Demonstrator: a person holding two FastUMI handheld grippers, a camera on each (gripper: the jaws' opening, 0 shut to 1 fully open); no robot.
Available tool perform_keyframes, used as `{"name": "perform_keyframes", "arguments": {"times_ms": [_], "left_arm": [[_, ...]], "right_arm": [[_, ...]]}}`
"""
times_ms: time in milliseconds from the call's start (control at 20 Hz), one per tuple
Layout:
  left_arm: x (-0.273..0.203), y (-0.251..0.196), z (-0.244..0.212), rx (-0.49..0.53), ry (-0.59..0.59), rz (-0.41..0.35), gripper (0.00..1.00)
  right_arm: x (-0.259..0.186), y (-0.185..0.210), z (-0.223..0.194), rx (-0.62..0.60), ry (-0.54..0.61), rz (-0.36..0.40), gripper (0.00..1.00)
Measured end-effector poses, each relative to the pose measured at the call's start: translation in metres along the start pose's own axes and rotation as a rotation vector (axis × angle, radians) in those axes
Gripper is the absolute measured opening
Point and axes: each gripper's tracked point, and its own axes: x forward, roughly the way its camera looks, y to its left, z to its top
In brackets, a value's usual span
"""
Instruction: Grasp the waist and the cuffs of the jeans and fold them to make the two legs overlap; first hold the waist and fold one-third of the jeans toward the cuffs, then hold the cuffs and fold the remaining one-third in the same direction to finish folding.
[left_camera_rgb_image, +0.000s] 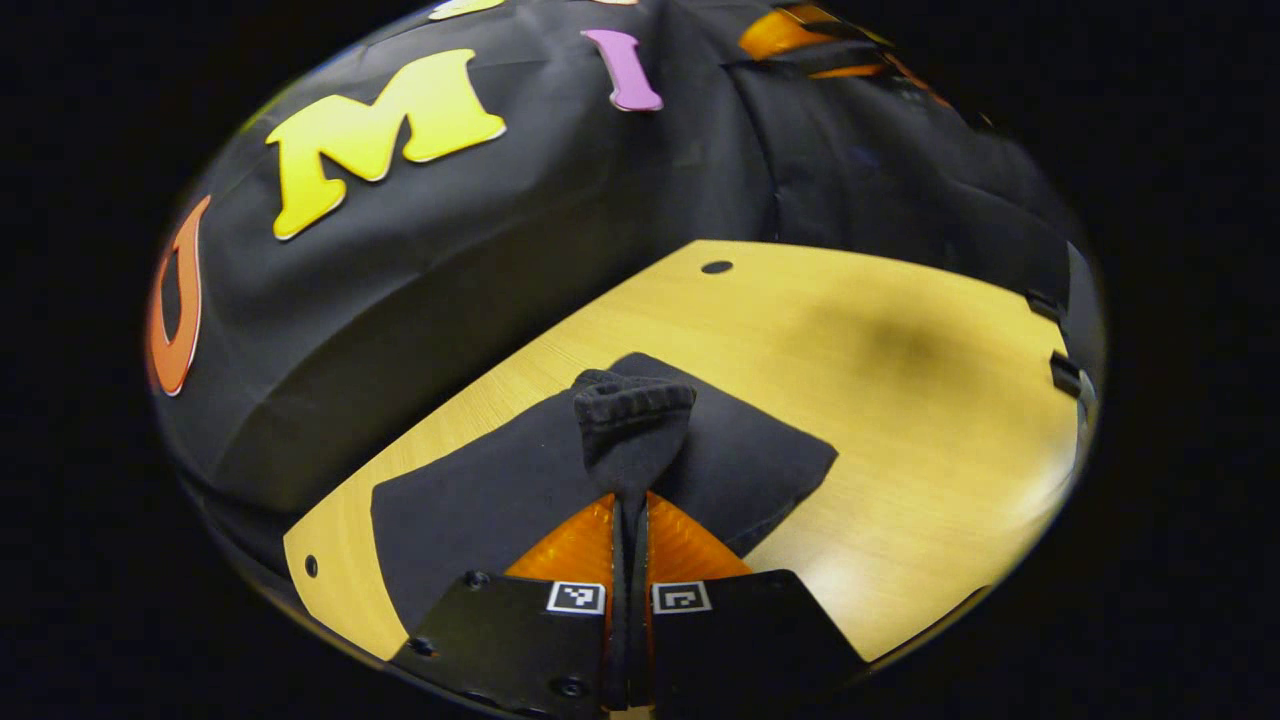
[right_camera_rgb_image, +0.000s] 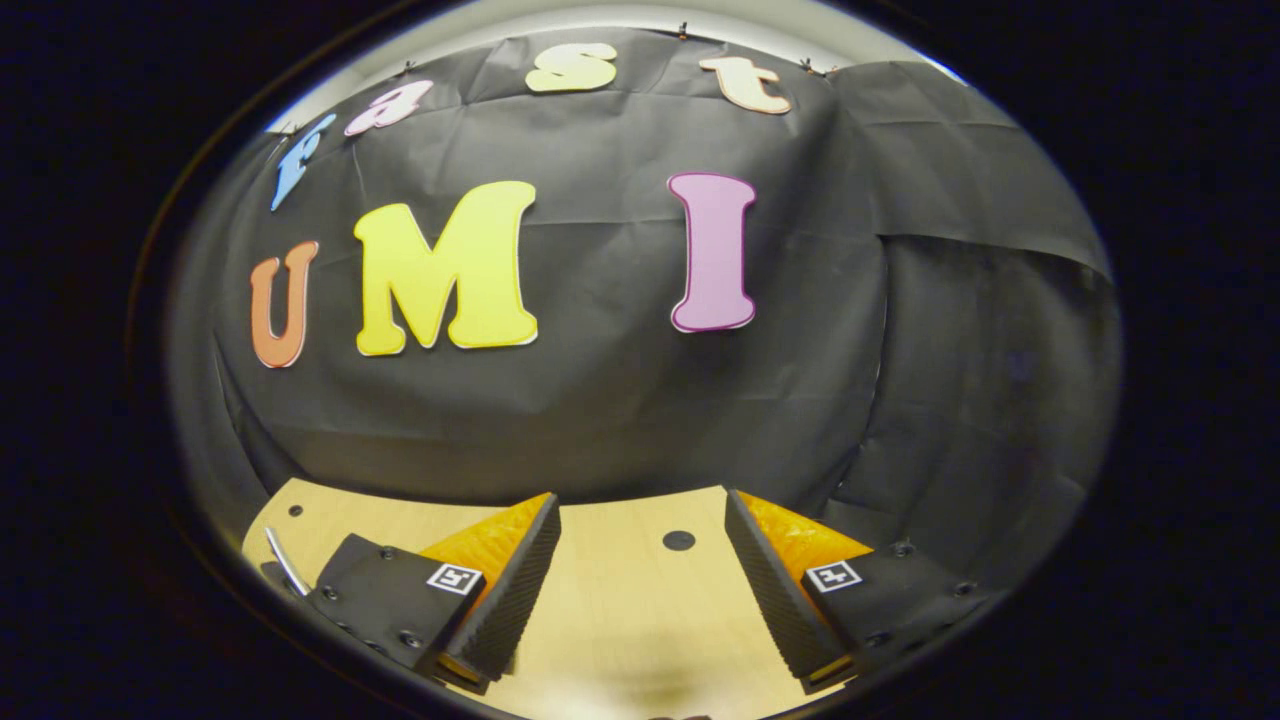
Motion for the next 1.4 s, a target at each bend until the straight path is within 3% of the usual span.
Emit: {"name": "perform_keyframes", "arguments": {"times_ms": [50,100,150,450,500,600,650,700,850,1000,1200,1400], "left_arm": [[0.002,0.004,-0.006,0.026,0.015,0.001,0.04],[0.011,-0.03,-0.002,0.042,0.021,0.002,0.03],[0.004,-0.002,-0.01,0.05,0.021,0.001,0.04],[0.011,-0.015,-0.018,0.179,0.016,-0.012,0.07],[0.007,-0.017,-0.013,0.213,0.003,0.011,0.41],[0.008,-0.019,-0.009,0.241,-0.019,0.028,0.78],[0.004,-0.031,-0.011,0.207,-0.018,-0.022,0.96],[-0.001,-0.044,-0.009,0.183,-0.022,-0.055,1.0],[-0.005,-0.06,0.007,0.209,-0.058,-0.073,0.99],[-0.02,-0.068,0.023,0.147,-0.104,-0.081,0.99],[-0.05,-0.039,0.051,0.063,-0.173,-0.002,0.99],[-0.082,0.021,0.069,-0.069,-0.223,0.119,0.99]], "right_arm": [[0.0,0.002,-0.001,0.0,0.001,0.003,1.0],[0.001,0.005,-0.001,0.0,0.0,0.008,1.0],[0.001,0.007,-0.003,-0.004,0.003,0.011,1.0],[0.0,0.012,-0.005,-0.023,0.005,0.022,0.99],[0.0,0.012,-0.005,-0.021,0.005,0.022,0.99],[0.0,0.013,-0.005,-0.018,0.005,0.024,0.99],[0.0,0.013,-0.007,-0.018,0.006,0.026,0.99],[-0.001,0.014,-0.008,-0.018,0.008,0.026,0.99],[-0.003,0.017,-0.009,-0.013,0.011,0.034,1.0],[-0.001,0.026,-0.008,-0.013,0.008,0.049,1.0],[0.0,0.047,-0.008,-0.014,0.007,0.084,0.99],[0.001,0.08,-0.012,-0.015,0.012,0.138,1.0]]}}
